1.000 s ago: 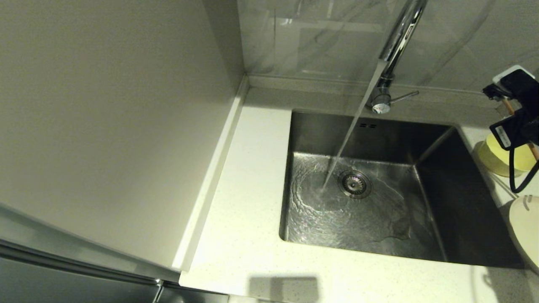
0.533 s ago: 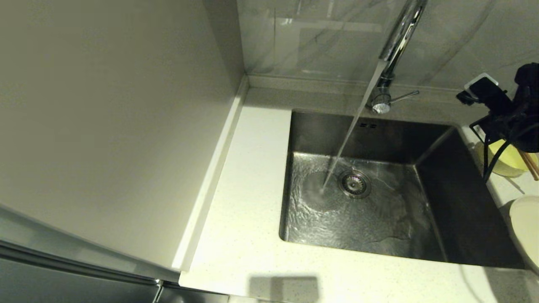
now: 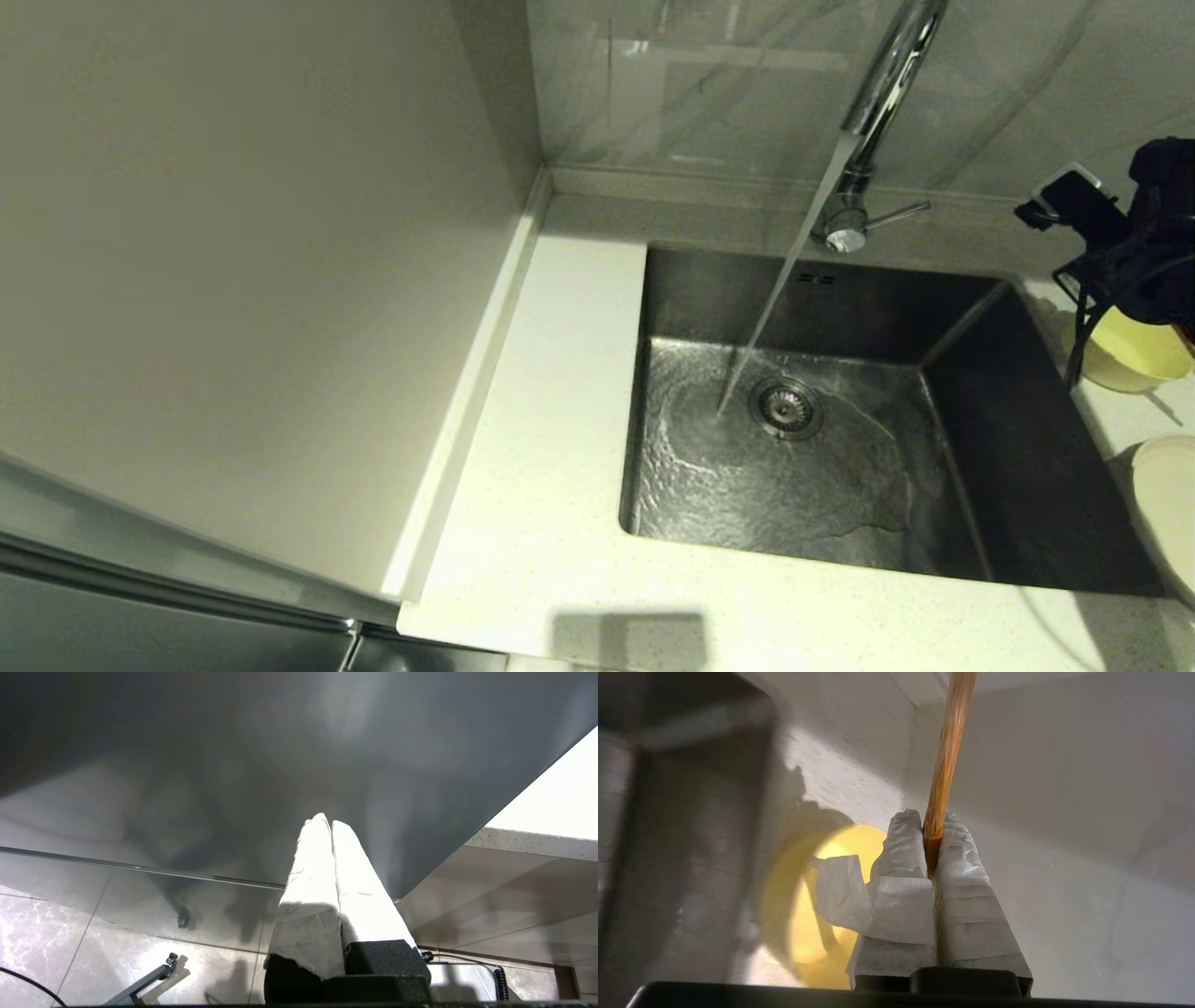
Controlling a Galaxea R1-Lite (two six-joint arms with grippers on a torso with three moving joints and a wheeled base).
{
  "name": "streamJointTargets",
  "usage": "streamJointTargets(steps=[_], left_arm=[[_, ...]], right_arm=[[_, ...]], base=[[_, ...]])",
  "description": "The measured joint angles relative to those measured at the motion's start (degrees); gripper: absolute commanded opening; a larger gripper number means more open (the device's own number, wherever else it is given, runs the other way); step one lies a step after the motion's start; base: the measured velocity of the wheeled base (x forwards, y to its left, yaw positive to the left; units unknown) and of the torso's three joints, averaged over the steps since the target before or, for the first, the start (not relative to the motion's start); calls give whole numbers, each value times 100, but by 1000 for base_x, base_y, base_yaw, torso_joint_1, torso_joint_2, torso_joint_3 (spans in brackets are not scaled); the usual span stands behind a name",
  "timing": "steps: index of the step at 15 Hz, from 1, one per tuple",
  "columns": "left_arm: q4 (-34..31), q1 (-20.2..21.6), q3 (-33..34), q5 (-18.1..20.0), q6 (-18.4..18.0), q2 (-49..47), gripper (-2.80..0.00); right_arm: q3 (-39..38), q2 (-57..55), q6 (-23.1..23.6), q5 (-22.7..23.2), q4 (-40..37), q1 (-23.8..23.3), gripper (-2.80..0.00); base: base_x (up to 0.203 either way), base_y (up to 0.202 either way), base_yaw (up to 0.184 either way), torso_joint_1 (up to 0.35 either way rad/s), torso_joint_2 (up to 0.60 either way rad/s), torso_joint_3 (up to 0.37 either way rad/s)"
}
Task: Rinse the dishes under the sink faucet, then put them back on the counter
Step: Place the chopsticks on the table
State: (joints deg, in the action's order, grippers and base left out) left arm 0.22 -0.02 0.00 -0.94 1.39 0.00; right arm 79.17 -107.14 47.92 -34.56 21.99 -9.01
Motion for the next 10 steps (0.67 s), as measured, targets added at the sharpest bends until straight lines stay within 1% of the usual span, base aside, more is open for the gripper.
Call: streamJointTargets(steps=[2, 7, 10], left_arm=[[2, 2, 0, 0, 1, 0, -280], [0, 2, 0, 1, -1, 0, -280], [2, 2, 0, 0, -1, 0, -280]], right_arm=[[37, -80, 30, -74, 2, -30, -280], [204, -314, 50, -93, 9, -35, -280], [430, -493, 158, -110, 7, -40, -280]], base=[[0, 0, 0, 0, 0, 0], [0, 0, 0, 0, 0, 0], [0, 0, 0, 0, 0, 0]])
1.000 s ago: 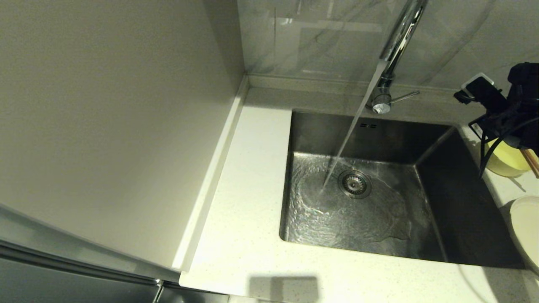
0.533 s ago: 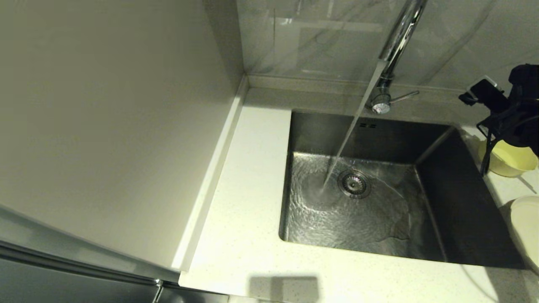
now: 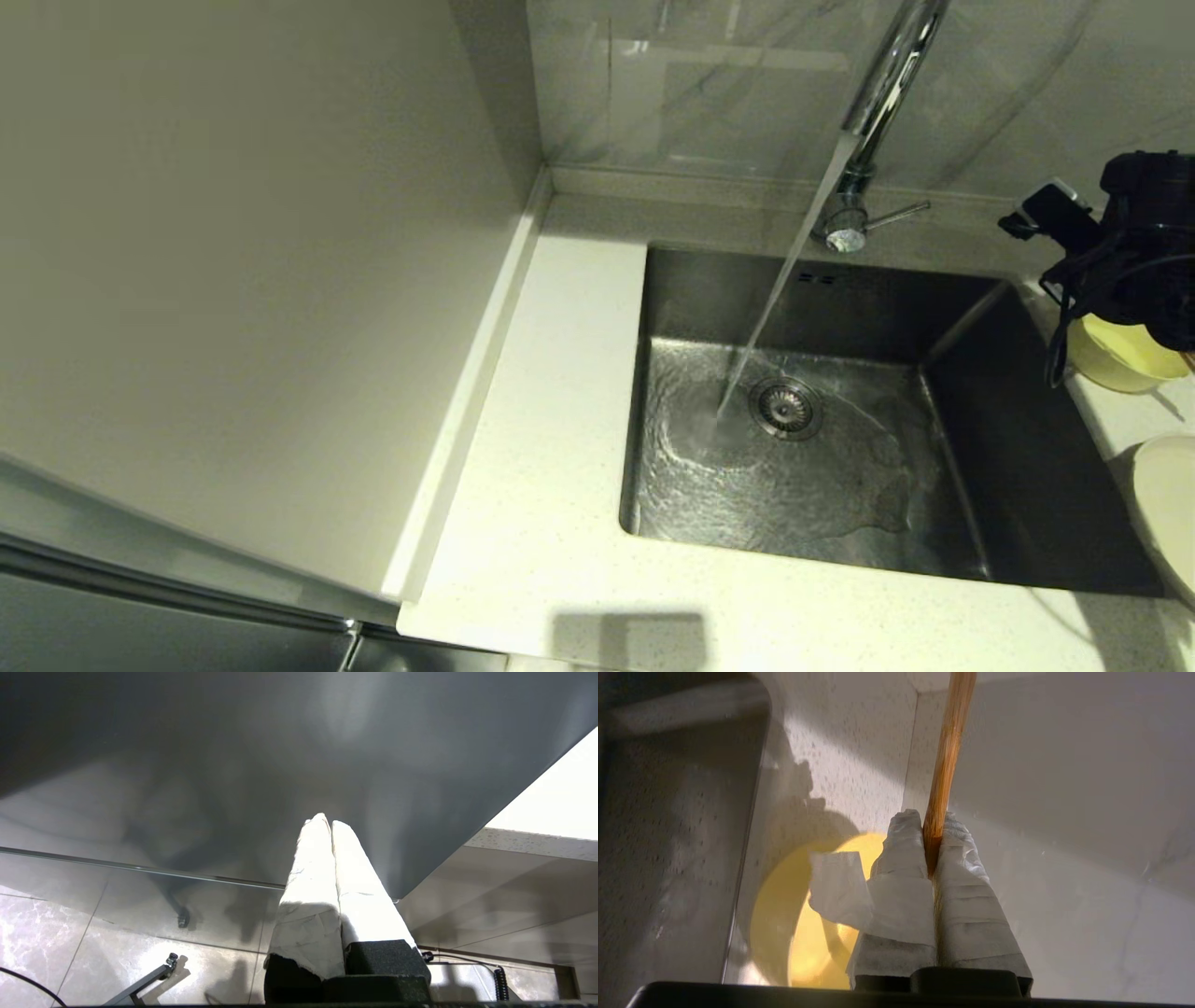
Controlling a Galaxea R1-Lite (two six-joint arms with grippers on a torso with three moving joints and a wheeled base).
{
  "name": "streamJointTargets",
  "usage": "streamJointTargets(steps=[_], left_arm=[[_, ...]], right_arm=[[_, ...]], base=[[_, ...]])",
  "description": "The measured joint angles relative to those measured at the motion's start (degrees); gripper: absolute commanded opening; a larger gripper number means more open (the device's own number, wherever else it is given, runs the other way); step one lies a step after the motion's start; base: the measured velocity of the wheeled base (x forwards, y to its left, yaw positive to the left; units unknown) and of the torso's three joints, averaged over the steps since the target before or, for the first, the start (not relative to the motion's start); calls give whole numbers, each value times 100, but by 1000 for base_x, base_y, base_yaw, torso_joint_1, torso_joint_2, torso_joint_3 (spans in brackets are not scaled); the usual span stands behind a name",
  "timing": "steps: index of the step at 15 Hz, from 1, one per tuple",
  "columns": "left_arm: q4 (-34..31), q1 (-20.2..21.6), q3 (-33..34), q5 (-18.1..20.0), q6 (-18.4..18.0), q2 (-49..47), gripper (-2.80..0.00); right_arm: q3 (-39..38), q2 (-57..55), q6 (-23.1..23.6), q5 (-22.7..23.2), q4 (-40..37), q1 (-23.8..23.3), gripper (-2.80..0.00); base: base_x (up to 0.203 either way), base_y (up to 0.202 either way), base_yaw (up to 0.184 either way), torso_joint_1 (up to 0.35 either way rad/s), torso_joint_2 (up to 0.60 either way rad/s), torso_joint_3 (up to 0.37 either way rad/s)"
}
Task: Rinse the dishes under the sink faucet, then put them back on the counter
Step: Place the chopsticks on the table
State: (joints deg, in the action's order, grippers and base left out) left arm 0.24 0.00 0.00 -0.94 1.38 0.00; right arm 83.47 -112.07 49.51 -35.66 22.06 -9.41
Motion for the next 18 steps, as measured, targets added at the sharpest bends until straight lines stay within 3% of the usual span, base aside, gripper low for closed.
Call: streamJointTargets(steps=[16, 17, 18], left_arm=[[0, 0, 0, 0, 2, 0, -280], [0, 0, 0, 0, 0, 0, -280], [2, 0, 0, 0, 0, 0, -280]], right_arm=[[171, -373, 63, -220, 15, -1, -280], [161, -373, 63, -222, 12, -1, 0], [154, -375, 63, -220, 15, -7, 0]], base=[[0, 0, 0, 0, 0, 0], [0, 0, 0, 0, 0, 0], [0, 0, 0, 0, 0, 0]])
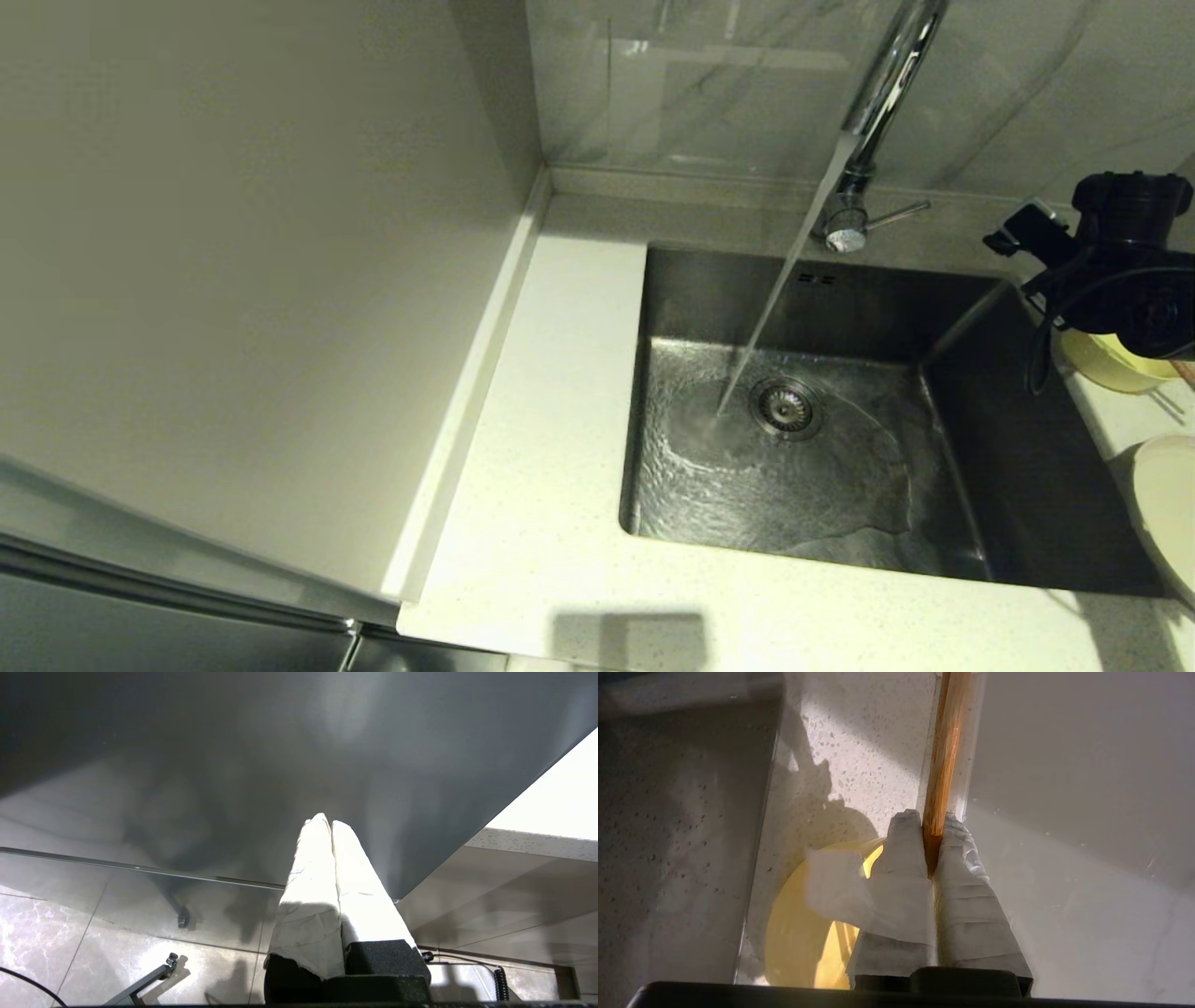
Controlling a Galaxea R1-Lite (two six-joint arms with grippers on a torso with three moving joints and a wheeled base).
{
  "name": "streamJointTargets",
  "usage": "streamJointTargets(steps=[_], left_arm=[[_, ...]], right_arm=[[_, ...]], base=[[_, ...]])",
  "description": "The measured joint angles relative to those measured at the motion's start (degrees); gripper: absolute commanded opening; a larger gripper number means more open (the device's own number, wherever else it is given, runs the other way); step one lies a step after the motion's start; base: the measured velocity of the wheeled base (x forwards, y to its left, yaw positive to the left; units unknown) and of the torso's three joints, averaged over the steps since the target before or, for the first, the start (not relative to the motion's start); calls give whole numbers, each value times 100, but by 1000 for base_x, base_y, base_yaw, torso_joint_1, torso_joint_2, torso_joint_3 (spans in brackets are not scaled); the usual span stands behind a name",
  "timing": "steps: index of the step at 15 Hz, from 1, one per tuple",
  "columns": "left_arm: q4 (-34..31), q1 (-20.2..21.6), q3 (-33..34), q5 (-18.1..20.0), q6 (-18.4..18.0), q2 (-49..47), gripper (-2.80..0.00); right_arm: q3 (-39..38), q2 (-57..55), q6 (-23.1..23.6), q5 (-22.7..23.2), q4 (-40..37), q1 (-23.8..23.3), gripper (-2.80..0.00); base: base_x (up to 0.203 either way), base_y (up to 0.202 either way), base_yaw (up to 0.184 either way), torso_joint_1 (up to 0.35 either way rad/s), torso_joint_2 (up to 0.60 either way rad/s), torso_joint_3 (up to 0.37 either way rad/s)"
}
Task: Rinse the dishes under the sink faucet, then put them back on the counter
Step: Place the chopsticks on the table
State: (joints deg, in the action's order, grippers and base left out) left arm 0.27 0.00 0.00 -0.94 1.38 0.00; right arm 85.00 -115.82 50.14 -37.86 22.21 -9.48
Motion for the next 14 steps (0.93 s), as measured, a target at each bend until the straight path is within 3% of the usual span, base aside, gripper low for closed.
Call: streamJointTargets(steps=[14], left_arm=[[-2, 0, 0, 0, 0, 0, -280]], right_arm=[[-103, 141, -52, -66, 140, 9, 0]], base=[[0, 0, 0, 0, 0, 0]])
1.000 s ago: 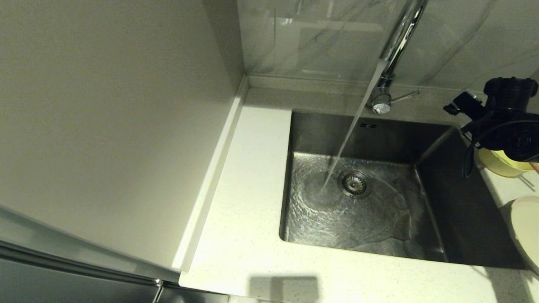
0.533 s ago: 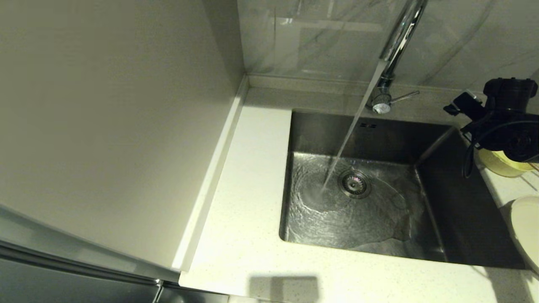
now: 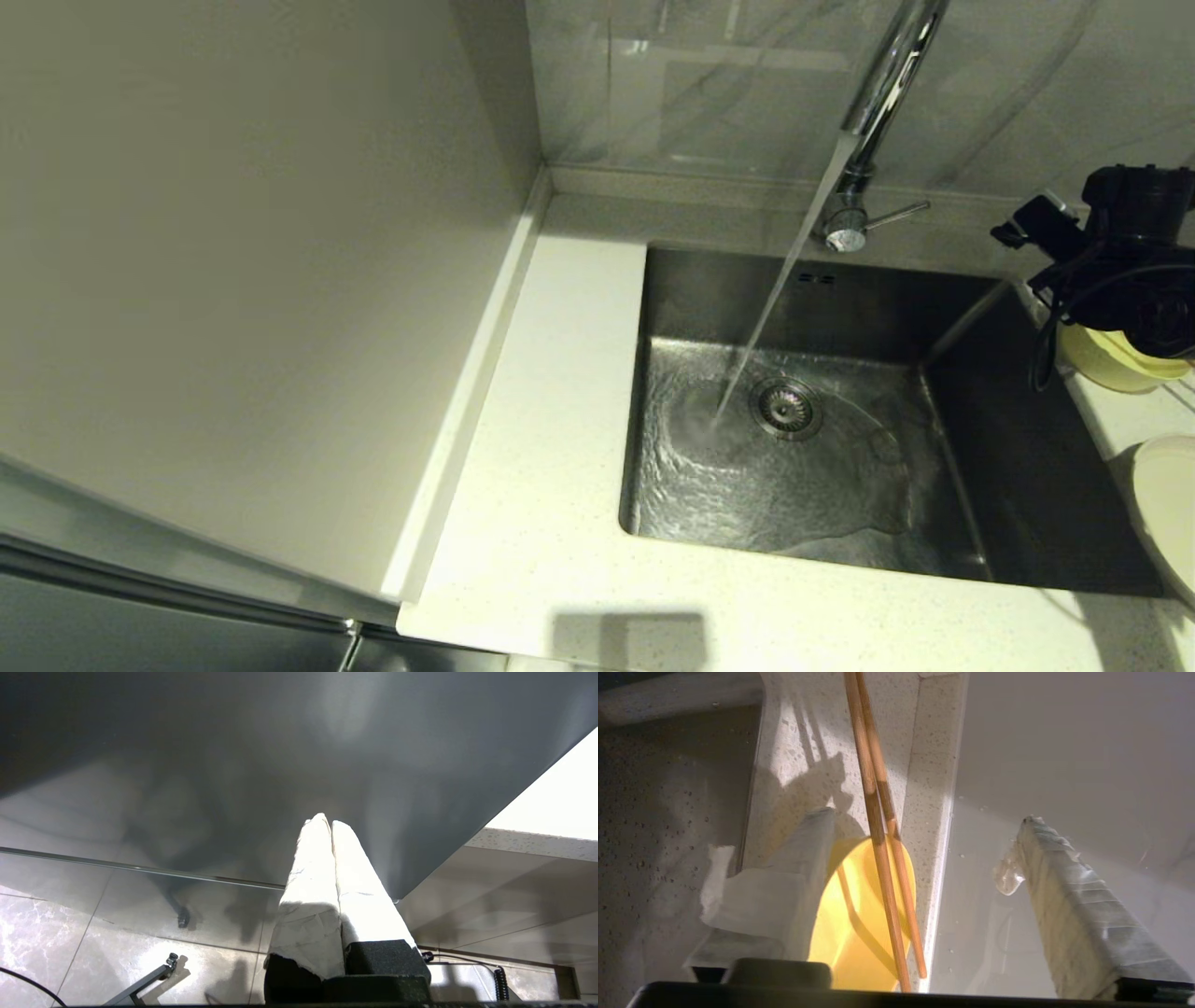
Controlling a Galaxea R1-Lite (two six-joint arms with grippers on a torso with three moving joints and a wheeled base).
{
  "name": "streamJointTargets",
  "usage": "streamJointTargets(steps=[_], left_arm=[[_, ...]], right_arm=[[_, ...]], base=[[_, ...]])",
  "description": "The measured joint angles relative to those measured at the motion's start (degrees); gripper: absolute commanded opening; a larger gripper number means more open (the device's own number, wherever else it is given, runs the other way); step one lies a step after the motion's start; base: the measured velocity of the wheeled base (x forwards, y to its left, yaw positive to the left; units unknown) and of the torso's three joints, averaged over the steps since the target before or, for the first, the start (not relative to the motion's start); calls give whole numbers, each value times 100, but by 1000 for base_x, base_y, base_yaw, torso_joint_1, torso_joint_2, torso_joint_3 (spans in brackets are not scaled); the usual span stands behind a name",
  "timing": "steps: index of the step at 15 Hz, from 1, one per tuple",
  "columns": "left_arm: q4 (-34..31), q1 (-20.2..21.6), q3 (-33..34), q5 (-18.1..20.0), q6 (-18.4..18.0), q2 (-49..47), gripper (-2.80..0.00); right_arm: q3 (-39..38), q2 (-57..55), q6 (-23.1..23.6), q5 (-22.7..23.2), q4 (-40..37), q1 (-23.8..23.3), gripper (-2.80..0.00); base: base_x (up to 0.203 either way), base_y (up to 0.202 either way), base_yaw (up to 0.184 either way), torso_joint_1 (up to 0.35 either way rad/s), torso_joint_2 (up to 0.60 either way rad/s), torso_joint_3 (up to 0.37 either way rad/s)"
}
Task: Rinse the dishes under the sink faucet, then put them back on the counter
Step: Place the chopsticks on the table
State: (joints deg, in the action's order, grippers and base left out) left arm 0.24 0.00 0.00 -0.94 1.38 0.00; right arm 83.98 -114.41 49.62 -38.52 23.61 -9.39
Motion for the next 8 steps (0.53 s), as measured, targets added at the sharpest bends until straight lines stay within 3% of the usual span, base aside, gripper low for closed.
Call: streamJointTargets(steps=[5, 8], left_arm=[[0, 0, 0, 0, -1, 0, -280], [0, 0, 0, 1, -1, 0, -280]], right_arm=[[-50, 450, -164, 64, 12, 7, 0], [-159, 1123, -625, 151, -668, 0, 0]], base=[[0, 0, 0, 0, 0, 0], [0, 0, 0, 0, 0, 0]])
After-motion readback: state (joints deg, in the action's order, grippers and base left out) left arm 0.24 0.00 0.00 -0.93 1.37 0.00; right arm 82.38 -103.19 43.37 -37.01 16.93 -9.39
